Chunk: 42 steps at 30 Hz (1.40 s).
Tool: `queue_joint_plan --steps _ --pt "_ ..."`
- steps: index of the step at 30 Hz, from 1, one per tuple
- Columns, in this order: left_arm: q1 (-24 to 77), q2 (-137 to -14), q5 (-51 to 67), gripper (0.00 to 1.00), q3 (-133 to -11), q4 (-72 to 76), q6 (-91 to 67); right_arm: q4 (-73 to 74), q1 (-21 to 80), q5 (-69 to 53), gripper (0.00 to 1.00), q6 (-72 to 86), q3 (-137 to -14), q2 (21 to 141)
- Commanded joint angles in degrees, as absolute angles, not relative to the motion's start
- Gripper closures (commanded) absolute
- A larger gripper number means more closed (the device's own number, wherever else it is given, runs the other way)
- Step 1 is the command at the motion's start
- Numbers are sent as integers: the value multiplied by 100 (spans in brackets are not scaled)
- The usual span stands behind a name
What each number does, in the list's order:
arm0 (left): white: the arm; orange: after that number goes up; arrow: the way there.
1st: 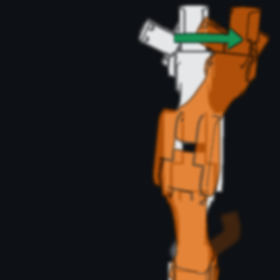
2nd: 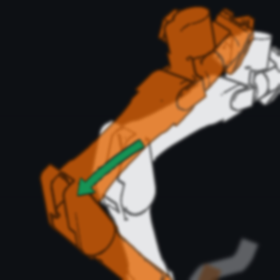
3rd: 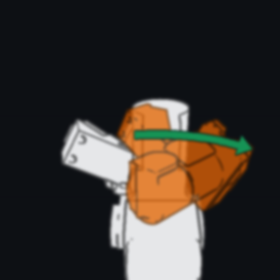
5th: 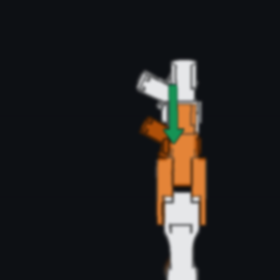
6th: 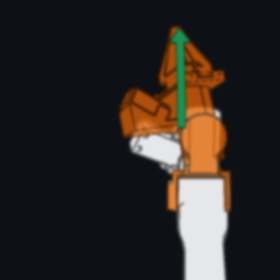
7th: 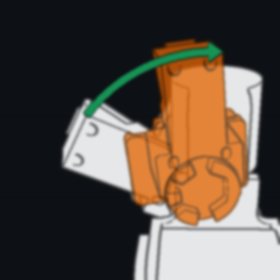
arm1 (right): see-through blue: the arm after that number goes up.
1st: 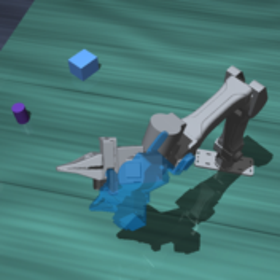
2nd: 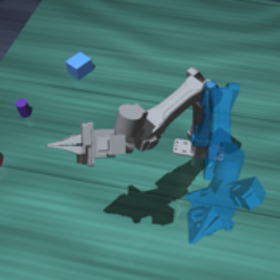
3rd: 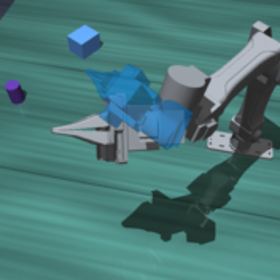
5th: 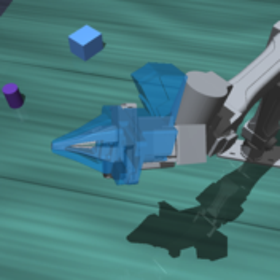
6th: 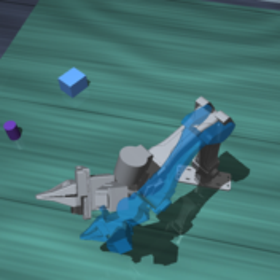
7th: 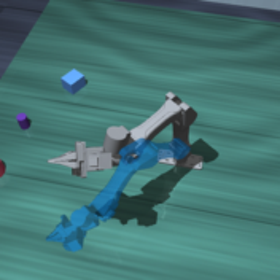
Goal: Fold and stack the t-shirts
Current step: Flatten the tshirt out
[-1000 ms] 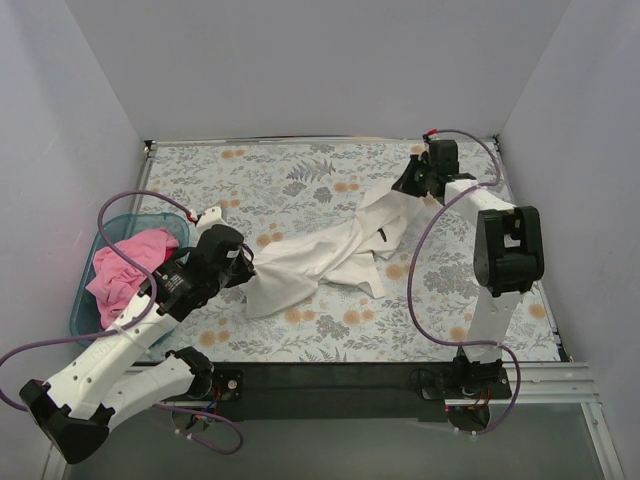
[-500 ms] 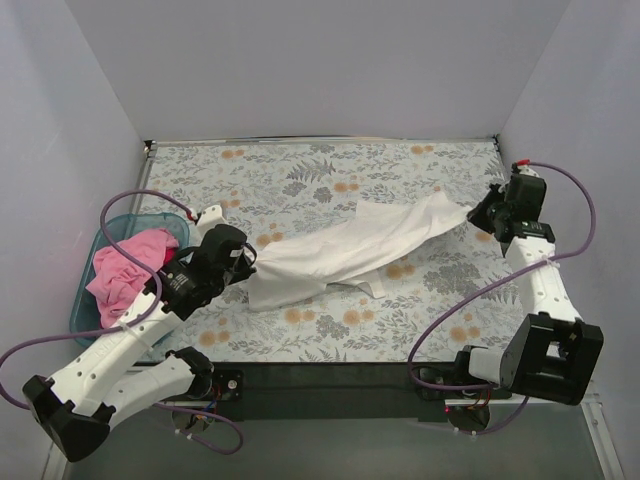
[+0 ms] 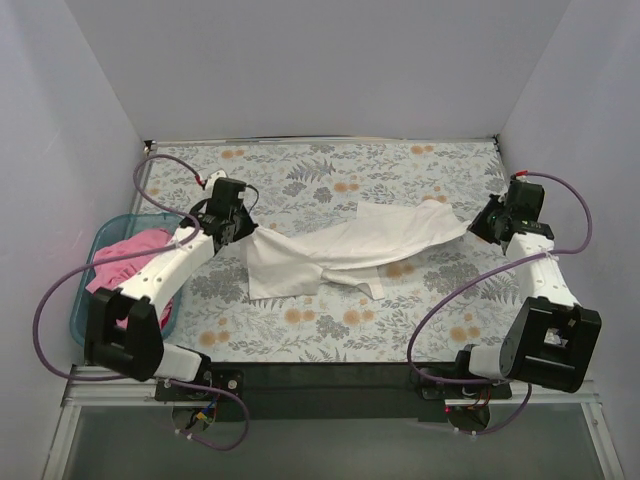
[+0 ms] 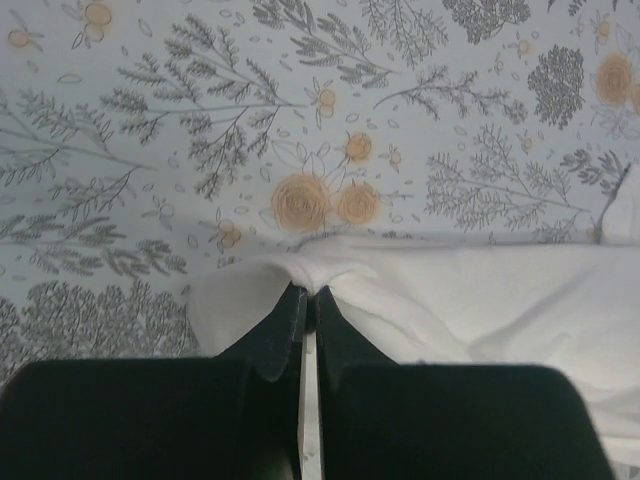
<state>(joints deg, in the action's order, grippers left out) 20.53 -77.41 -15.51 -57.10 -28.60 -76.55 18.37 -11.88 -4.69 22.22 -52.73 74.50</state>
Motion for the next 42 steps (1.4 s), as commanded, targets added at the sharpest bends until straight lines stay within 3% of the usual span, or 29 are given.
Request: queue_joint_plan --steps 1,9,20,31,42 --pt "1767 -8443 -906 100 -6406 -2302 -7418 1767 -1195 -553 99 2127 -5572 7567" --pt "1670 -7489 -1116 100 -6433 -2355 -7155 1749 -1195 -861 99 1960 -5730 7304" --pt "1626 -6707 -1643 100 -9058 -2988 -6355 1696 -1204 -432 99 1680 -7636 6251" --pt "1635 -5433 -1521 100 -10212 -2979 -5827 1810 -1204 210 99 941 -8744 4984" --pt "1635 -5729 -1441 100 -10705 -3470 -5642 2232 -1143 53 99 694 -9256 4992"
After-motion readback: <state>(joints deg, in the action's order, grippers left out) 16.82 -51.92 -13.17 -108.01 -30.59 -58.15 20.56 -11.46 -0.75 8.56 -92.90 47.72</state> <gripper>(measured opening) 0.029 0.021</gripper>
